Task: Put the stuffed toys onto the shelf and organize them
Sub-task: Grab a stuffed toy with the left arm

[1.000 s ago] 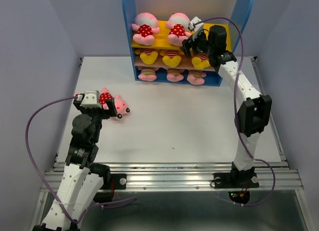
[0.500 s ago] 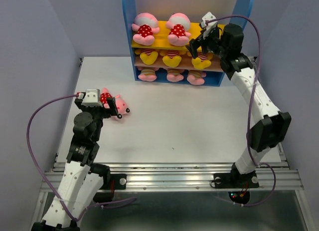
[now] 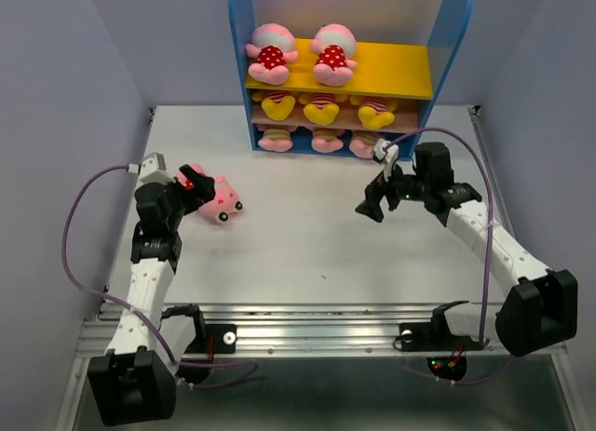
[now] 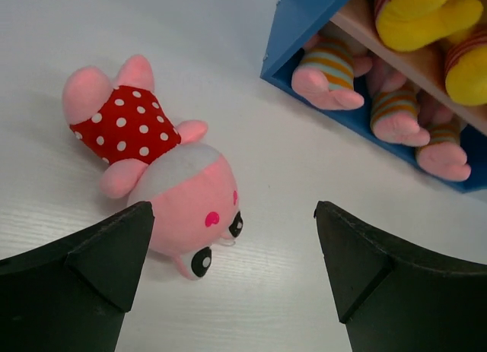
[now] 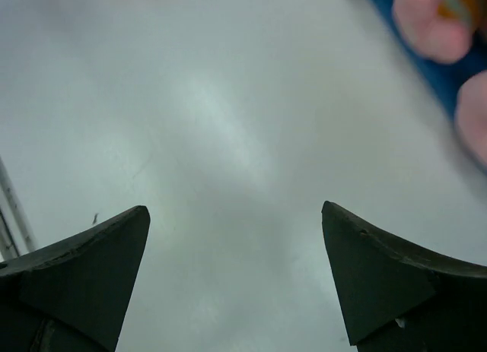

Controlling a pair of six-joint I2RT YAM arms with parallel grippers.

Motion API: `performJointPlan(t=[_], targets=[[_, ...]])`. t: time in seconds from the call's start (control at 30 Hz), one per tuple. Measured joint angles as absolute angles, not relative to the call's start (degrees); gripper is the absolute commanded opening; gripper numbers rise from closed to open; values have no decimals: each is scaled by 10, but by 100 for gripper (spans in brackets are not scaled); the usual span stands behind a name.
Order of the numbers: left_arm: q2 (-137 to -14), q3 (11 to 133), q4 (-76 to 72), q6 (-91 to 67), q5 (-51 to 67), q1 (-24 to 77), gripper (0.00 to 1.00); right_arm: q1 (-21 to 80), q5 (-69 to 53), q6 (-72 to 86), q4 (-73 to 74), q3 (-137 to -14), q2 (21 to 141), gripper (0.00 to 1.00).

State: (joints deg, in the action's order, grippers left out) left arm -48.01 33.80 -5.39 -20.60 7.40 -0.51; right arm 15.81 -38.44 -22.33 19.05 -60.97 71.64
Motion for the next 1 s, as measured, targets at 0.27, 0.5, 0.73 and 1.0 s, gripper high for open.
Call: performJointPlan(t=[0.27, 0.5, 0.73, 1.0], targets=[[-591, 307, -107, -354, 178, -135, 99, 157, -406, -225, 219, -506, 696, 100], [-726, 309, -140, -388, 228, -153, 94, 154, -409, -230, 206, -506, 688, 100], [-798, 333, -148, -390, 238, -153, 69, 154, -407, -236, 205, -505, 686, 100], [-848, 339, -190, -389, 281, -153, 6, 154, -406, -239, 205, -505, 686, 100]])
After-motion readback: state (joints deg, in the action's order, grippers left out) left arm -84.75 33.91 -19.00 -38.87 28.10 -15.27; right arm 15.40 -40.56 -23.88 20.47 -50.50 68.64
